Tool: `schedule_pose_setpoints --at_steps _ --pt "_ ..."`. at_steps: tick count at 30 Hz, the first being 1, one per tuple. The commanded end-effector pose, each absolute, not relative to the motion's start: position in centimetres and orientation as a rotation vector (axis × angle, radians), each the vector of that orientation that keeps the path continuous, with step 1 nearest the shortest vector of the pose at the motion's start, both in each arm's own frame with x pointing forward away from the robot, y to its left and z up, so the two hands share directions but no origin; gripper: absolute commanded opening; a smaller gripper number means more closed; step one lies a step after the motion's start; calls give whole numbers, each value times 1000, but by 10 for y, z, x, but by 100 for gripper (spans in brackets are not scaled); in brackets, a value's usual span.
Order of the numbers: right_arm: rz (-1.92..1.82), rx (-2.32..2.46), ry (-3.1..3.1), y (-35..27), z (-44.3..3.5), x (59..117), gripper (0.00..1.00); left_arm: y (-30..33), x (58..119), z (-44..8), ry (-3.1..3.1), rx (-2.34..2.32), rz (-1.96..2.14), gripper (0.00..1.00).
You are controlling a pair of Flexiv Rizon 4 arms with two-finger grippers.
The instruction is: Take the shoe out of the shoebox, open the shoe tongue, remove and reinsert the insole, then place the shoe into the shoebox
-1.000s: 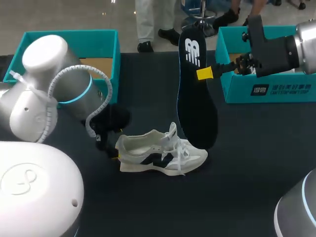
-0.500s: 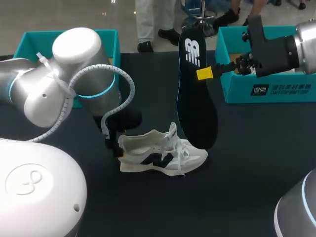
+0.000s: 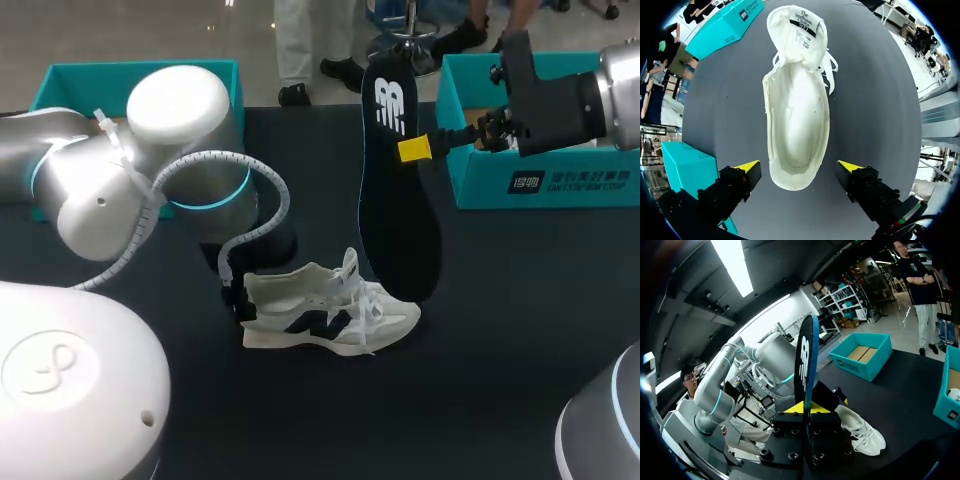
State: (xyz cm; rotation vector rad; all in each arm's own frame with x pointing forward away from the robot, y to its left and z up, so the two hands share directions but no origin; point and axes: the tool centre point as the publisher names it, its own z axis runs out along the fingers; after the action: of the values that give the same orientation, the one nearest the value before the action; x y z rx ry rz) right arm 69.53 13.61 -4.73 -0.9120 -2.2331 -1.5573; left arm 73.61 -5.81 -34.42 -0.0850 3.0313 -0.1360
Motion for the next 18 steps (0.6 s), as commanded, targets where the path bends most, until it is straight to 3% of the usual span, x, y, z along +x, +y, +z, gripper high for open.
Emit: schedule_pose_setpoints --at_steps 1,18 --pt "-1552 -913 -2234 139 -47 698 0 -57 736 -344 3030 -83 -137 100" --pt "-1552 -913 -2234 139 -47 698 0 -95 766 -332 3033 -4 -217 100"
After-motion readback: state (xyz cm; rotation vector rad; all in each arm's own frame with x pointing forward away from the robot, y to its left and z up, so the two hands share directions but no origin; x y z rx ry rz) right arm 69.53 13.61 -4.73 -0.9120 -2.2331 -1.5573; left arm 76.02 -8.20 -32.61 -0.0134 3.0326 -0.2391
